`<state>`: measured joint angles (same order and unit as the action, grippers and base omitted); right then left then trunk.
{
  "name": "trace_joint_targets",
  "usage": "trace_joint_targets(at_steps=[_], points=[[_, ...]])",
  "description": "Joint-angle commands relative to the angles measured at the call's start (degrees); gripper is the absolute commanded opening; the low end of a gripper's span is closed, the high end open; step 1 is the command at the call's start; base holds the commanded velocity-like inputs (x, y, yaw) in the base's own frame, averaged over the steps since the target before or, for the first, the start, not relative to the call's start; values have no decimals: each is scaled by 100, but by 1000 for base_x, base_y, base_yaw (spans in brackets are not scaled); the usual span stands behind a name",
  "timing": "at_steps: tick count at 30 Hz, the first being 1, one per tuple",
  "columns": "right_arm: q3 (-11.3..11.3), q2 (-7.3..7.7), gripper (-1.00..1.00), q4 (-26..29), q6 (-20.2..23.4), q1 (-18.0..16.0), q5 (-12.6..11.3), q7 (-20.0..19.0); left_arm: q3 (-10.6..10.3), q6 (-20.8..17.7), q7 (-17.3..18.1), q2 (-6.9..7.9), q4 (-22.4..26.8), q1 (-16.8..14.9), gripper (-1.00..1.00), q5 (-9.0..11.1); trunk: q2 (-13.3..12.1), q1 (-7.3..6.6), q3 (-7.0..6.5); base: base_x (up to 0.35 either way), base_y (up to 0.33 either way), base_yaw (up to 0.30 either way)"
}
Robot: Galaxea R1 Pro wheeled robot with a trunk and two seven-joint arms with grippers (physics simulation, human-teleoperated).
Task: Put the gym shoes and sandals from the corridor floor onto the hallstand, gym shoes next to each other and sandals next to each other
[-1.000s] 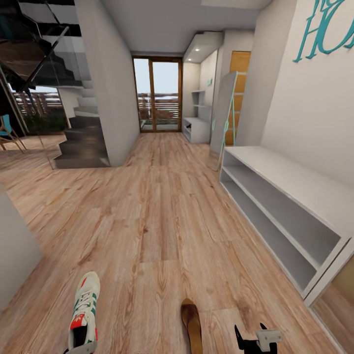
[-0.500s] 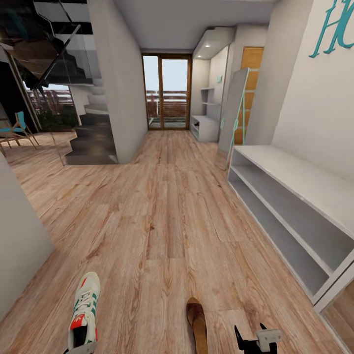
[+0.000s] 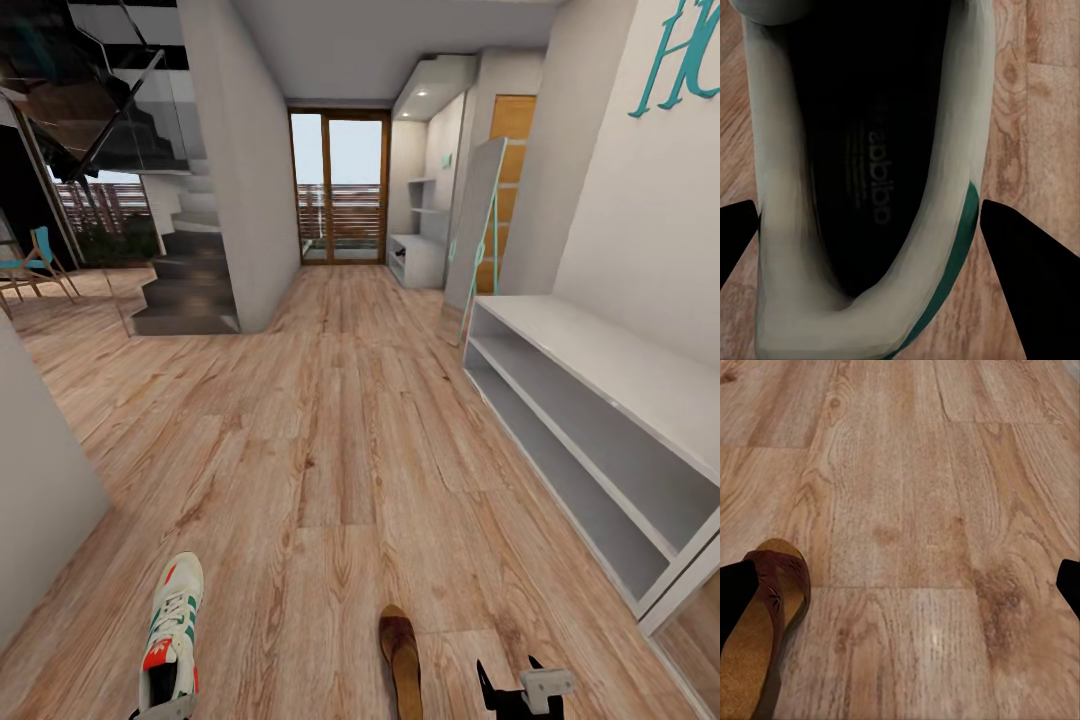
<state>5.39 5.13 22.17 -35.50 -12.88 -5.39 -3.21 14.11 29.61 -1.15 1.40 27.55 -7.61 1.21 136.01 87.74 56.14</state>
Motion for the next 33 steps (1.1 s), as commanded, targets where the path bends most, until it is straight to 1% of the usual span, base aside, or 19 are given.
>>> trace_joint_targets(at_steps=[1, 8, 14, 17, 19, 20, 21, 22, 24, 25, 26, 28, 29, 31, 32, 33], points=[[26, 5, 100, -8, -19, -4, -59, -30, -4, 19, -8, 0, -4, -3, -100, 11, 2, -1, 5, 0, 0, 0], [24, 6, 100, -23, -19, -4, -50, -30, -4, 19, -8, 0, -4, -3, -100, 14, 2, -1, 5, 146, -155, 0], [28, -1, 100, -28, -7, -4, -48, -30, -6, 19, 26, 2, 0, -3, -100, 17, 2, -1, 5, -5, -61, 0], [32, -35, 100, 25, 158, -9, -54, -24, -33, 7, 59, 2, 44, -34, -100, -17, 2, -1, 5, -3, -5, 0], [32, -110, 100, 109, 430, -9, -53, -23, -50, -17, 65, 5, 60, -55, -100, -37, 2, -1, 5, -1, -2, 0], [32, -184, 100, 223, 761, -13, -50, -21, -54, -34, 75, 16, 82, -76, -100, -43, 2, -1, 5, -1, -1, 0], [33, -274, 100, 424, 1288, -33, -49, -17, -59, -58, 103, 56, 136, -138, -100, -45, 2, -1, 5, 0, 0, 0], [33, -296, 100, 514, 1485, -48, -49, -16, -60, -73, 118, 81, 166, -185, -100, -44, 2, -1, 5, 0, 0, 0], [33, -354, 100, 979, 2337, -173, -53, -12, -73, -185, 241, 185, 291, -473, -100, -43, 2, -1, 5, 0, 0, 0], [33, -380, 100, 1250, 2784, -259, -57, -9, -77, -317, 362, 218, 333, -638, -100, -42, 2, -1, 5, 0, 0, 0], [33, -396, 100, 1388, 3012, -304, -59, -8, -78, -409, 443, 231, 350, -722, -100, -42, 2, -1, 5, 0, 0, 0], [33, -464, 100, 1872, 3865, -498, -60, 17, -81, -899, 834, 262, 447, -1066, -100, -47, 2, -1, 5, 0, 0, 0], [31, -486, 100, 1968, 4055, -550, -60, 41, -82, -1044, 946, 266, 490, -1152, -100, -48, 2, -1, 5, 0, 0, 0], [32, -627, 100, 2205, 4654, -744, -59, 255, -83, -1655, 1403, 275, 712, -1430, -100, -54, 2, -1, 5, 0, 0, 0], [32, -669, 100, 2235, 4755, -789, -59, 342, -83, -1814, 1514, 277, 769, -1487, -100, -55, 2, -1, 5, 0, 0, 0], [32, -746, 100, 2272, 4902, -867, -62, 534, -83, -2116, 1716, 278, 871, -1594, -100, -62, 2, -1, 5, 0, 0, 0]])
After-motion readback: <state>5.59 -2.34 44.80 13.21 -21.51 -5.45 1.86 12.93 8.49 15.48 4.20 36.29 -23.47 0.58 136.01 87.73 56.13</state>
